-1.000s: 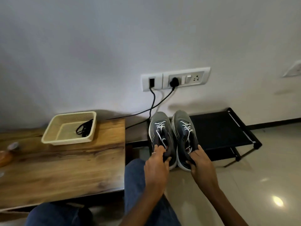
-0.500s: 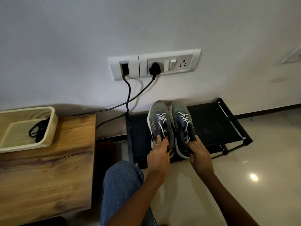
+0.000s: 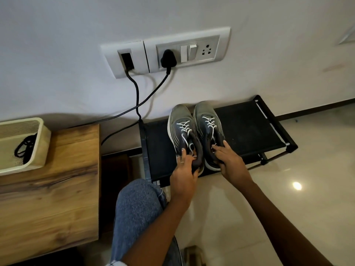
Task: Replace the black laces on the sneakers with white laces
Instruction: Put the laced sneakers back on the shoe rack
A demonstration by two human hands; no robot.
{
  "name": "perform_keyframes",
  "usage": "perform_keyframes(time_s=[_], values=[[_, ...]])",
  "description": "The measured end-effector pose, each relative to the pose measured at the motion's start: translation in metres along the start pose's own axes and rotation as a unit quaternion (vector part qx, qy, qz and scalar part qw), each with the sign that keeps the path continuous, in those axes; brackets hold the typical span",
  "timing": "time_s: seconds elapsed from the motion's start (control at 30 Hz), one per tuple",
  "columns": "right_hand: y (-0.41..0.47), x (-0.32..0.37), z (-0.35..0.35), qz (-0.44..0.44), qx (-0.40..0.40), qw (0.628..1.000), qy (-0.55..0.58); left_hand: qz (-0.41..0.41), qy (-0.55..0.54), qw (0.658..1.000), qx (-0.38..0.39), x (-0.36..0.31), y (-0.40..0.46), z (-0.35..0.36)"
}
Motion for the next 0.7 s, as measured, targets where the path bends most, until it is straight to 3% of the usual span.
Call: perform_keyframes(time_s=[0.1, 0.33, 0.43, 0.7], values=[[0.002, -0.007, 0.004, -0.016, 0.03, 0.999, -0.008, 0.015, -0.011, 1.0, 0.02, 0.004, 0.001, 0.0], [0.005, -0.005, 0.002, 0.037, 0.088, 0.994, -0.055, 0.031, -0.009, 0.999, 0.013, 0.006, -0.002, -0.004], [0.001, 0.002, -0.01, 0.087, 0.08, 0.989, -0.092, 0.029, 0.044, 0.998, 0.028, 0.005, -0.003, 0.001], [-0.009, 0.026, -0.015, 0.104, 0.069, 0.978, -0.167, 0.039, 0.089, 0.995, 0.039, 0.002, -0.008, -0.009]])
Point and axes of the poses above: each hand's wrist, its own y-axis towards the middle knuckle, its own z-axis out of the palm, x = y × z, the point moved 8 cm from there along y, towards the middle knuckle, and after that the axes turned 2 degrees about z, right-handed, at the moved point
